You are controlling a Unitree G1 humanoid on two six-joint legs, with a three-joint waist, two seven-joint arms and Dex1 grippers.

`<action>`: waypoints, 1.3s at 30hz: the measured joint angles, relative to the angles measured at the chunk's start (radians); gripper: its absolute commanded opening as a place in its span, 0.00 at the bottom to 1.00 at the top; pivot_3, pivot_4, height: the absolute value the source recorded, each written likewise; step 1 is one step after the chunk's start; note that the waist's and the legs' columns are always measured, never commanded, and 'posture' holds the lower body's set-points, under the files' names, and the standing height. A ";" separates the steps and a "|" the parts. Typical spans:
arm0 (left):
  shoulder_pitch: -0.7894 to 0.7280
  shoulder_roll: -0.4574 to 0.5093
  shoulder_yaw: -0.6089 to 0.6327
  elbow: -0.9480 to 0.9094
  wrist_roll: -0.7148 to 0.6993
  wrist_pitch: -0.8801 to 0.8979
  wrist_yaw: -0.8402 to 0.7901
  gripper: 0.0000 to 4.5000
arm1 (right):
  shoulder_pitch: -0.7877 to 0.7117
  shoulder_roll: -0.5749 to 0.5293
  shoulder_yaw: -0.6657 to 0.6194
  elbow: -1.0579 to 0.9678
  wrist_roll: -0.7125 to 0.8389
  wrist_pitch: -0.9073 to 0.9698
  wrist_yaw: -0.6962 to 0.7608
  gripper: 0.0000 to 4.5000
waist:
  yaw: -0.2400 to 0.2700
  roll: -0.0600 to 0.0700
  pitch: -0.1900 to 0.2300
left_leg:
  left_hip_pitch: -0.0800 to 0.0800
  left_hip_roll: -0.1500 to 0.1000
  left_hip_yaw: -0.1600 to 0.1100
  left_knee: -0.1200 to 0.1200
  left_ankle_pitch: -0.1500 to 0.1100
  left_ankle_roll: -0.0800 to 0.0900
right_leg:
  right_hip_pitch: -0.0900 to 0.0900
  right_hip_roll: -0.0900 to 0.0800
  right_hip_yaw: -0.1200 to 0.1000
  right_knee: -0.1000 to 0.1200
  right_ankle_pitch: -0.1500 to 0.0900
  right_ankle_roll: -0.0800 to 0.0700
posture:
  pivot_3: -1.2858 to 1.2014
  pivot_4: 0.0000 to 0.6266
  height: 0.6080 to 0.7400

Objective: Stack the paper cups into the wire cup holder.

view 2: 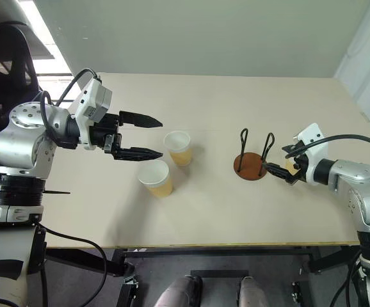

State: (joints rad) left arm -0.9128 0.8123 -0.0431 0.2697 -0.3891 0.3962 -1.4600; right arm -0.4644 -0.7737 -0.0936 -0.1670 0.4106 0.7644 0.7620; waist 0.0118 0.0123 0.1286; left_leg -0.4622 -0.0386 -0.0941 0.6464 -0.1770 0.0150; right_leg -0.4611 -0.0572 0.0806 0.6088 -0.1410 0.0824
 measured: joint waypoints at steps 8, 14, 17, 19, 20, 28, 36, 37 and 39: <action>0.000 0.000 0.000 0.000 0.000 0.001 0.001 1.00 | -0.003 0.051 0.034 -0.003 -0.006 0.001 -0.026 0.98 | 0.000 0.000 0.000 | 0.000 0.000 0.000 0.000 0.000 0.000 | 0.000 0.000 0.000 0.000 0.000 0.000 | 0.52 0.24 1.00; 0.000 0.000 0.000 0.000 0.000 0.002 0.003 1.00 | -0.027 0.089 0.064 -0.003 -0.026 0.001 -0.064 0.98 | 0.000 0.000 0.000 | 0.000 0.000 0.000 0.000 0.000 0.000 | 0.000 0.000 0.000 0.000 0.000 0.000 | 0.52 0.24 1.00; 0.000 0.000 0.000 0.000 -0.001 0.005 0.005 1.00 | -0.029 0.110 0.076 -0.003 -0.034 0.001 -0.082 0.98 | 0.000 0.000 0.000 | 0.000 0.000 0.000 0.000 0.000 0.000 | 0.000 0.000 0.000 0.000 0.000 0.000 | 0.52 0.24 1.00; 0.000 0.000 0.000 -0.001 -0.001 0.007 0.005 1.00 | -0.029 0.116 0.077 -0.003 -0.042 0.001 -0.087 0.98 | 0.000 0.000 0.000 | 0.000 0.000 0.000 0.000 0.000 0.000 | 0.000 0.000 0.000 0.000 0.000 0.000 | 0.52 0.24 1.00; 0.000 0.000 0.000 -0.001 -0.002 0.009 0.005 1.00 | -0.029 0.116 0.077 -0.004 -0.045 0.001 -0.088 0.98 | 0.000 0.000 0.000 | 0.000 0.000 0.000 0.000 0.000 0.000 | 0.000 0.000 0.000 0.000 0.000 0.000 | 0.52 0.24 1.00; 0.001 0.000 0.000 -0.007 -0.002 0.018 0.009 1.00 | -0.029 0.128 0.085 -0.004 -0.061 0.010 -0.105 0.69 | 0.000 0.000 0.000 | 0.000 0.000 0.000 0.000 0.000 0.000 | 0.000 0.000 0.000 0.000 0.001 -0.001 | 0.52 0.24 1.00; 0.002 0.000 0.000 -0.009 -0.002 0.019 0.014 1.00 | -0.029 0.134 0.089 -0.008 -0.061 0.033 -0.108 0.05 | 0.000 0.000 0.000 | 0.000 0.000 0.000 0.000 0.000 0.000 | 0.000 0.000 0.000 0.000 0.001 -0.001 | 0.52 0.24 1.00; 0.002 0.000 0.000 -0.009 -0.002 0.019 0.016 1.00 | -0.029 0.135 0.089 -0.009 -0.059 0.036 -0.107 0.01 | 0.000 0.000 0.000 | 0.000 0.000 0.000 0.000 0.000 0.000 | 0.000 0.000 0.000 0.000 0.001 -0.001 | 0.52 0.24 1.00; 0.002 0.000 0.000 -0.009 -0.002 0.019 0.020 1.00 | -0.029 0.135 0.090 -0.012 -0.057 0.040 -0.104 0.01 | 0.000 0.000 0.000 | 0.000 0.000 0.000 0.000 0.000 0.000 | 0.000 0.000 0.000 0.000 0.001 -0.001 | 0.52 0.24 1.00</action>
State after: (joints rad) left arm -0.9105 0.8123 -0.0431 0.2605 -0.3914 0.4152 -1.4405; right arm -0.4935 -0.6390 -0.0040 -0.1785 0.3538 0.8049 0.6579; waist 0.0114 0.0123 0.1286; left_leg -0.4618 -0.0385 -0.0940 0.6466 -0.1770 0.0149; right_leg -0.4615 -0.0573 0.0802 0.6092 -0.1405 0.0815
